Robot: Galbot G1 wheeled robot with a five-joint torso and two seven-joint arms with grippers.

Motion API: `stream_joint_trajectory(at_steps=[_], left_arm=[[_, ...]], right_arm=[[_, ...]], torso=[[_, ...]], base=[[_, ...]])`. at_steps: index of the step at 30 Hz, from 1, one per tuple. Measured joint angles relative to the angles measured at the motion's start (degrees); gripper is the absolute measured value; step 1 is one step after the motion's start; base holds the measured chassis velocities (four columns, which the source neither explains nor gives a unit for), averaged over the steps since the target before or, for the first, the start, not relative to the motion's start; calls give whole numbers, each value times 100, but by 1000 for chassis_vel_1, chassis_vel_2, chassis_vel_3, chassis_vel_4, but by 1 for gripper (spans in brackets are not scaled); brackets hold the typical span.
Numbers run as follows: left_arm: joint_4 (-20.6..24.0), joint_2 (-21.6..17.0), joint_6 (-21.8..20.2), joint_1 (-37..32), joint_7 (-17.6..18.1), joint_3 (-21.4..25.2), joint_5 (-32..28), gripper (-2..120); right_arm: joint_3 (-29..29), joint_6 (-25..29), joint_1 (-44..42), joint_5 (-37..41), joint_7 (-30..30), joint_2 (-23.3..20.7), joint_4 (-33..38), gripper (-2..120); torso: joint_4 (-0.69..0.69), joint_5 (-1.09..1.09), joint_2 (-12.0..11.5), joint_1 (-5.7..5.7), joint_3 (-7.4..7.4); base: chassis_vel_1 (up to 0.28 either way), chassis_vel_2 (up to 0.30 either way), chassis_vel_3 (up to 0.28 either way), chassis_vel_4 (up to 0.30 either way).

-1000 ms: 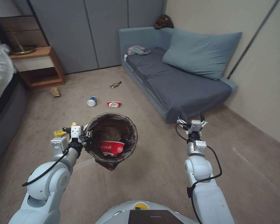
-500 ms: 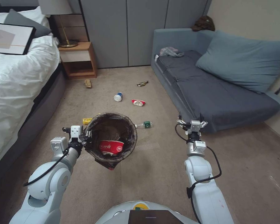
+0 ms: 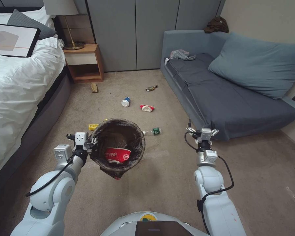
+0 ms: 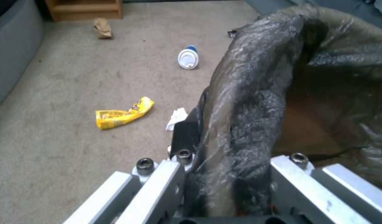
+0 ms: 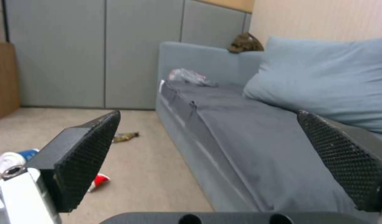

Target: Pick up the trash bin, then pick up the garbage from the floor and place it into the trash bin.

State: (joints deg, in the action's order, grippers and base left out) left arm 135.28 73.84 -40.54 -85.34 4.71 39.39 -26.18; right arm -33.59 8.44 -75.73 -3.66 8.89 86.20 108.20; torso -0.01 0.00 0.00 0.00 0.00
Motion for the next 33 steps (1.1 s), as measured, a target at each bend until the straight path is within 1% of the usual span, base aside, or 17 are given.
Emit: stream_joint_trajectory(at_steps=[9, 24, 33], left_arm=[[29, -27, 21, -2, -7, -5, 3, 5], [80, -6, 19, -32, -34, 9, 11, 5], [80, -1, 19, -13, -50, 11, 23, 5]], right_arm=[[-84, 92, -170, 48, -261, -6, 65, 100], [-105, 28, -215, 91, -386, -24, 111, 100], [-130, 18, -220, 103, -404, -31, 123, 100]], torso=[[0, 0, 0, 0, 0], [1, 0, 0, 0, 0], [1, 0, 0, 0, 1]], base=[[0, 0, 0, 0], [0, 0, 0, 0], [-102, 108, 102, -90]])
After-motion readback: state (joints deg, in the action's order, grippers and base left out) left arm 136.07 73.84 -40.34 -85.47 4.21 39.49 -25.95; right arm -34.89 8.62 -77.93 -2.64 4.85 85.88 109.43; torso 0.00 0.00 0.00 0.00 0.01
